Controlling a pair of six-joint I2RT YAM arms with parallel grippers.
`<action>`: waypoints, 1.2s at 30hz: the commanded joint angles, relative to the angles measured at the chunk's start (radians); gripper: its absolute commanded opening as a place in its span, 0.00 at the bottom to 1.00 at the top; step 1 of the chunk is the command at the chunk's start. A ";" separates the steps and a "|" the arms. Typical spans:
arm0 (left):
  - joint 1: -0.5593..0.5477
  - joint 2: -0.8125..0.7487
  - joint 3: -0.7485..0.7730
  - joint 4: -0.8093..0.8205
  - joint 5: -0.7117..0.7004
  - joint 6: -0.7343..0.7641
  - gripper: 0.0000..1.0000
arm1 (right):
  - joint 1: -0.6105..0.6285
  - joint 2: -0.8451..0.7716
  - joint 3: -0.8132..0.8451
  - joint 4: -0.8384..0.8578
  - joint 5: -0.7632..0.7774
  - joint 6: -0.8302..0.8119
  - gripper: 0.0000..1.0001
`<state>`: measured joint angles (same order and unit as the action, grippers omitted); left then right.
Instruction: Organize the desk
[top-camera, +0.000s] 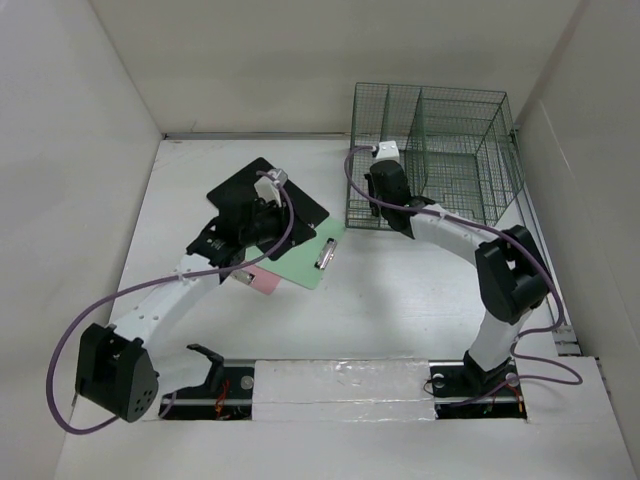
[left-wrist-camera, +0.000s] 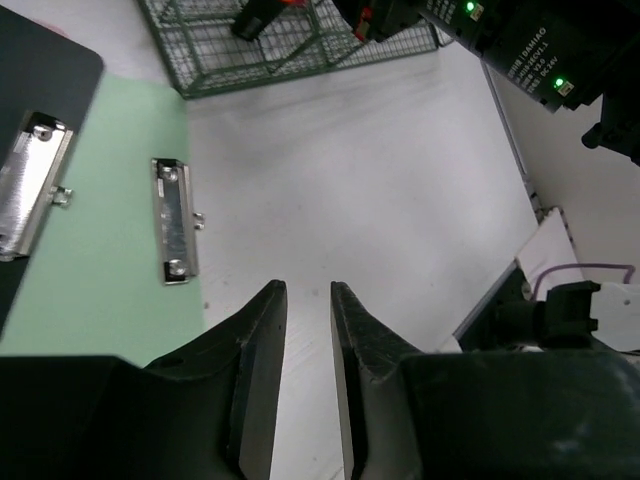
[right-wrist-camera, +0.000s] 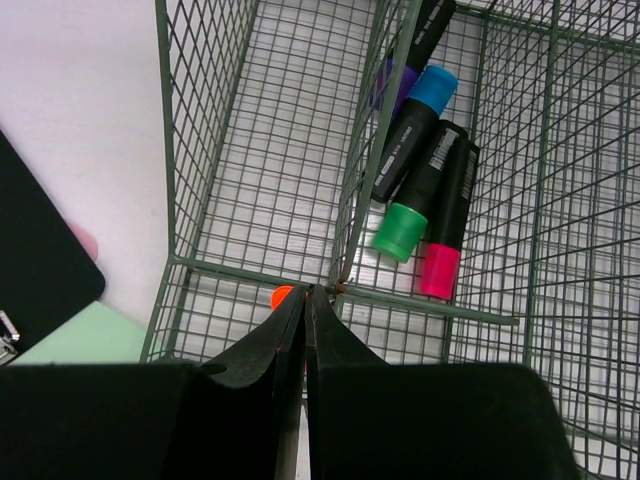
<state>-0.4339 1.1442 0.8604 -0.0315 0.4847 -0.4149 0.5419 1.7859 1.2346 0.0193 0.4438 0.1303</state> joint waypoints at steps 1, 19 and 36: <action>-0.072 0.018 0.026 0.142 -0.013 -0.128 0.20 | -0.025 -0.011 -0.050 -0.045 -0.060 0.017 0.07; -0.293 0.670 0.267 0.512 -0.380 -0.269 0.00 | -0.076 -0.074 -0.136 0.037 -0.166 0.031 0.07; -0.243 0.911 0.537 0.464 -0.439 -0.222 0.00 | -0.057 -0.100 -0.132 0.018 -0.149 0.037 0.07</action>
<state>-0.6800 2.0258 1.3525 0.4225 0.0582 -0.6540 0.4793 1.7008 1.1168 0.1040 0.2802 0.1631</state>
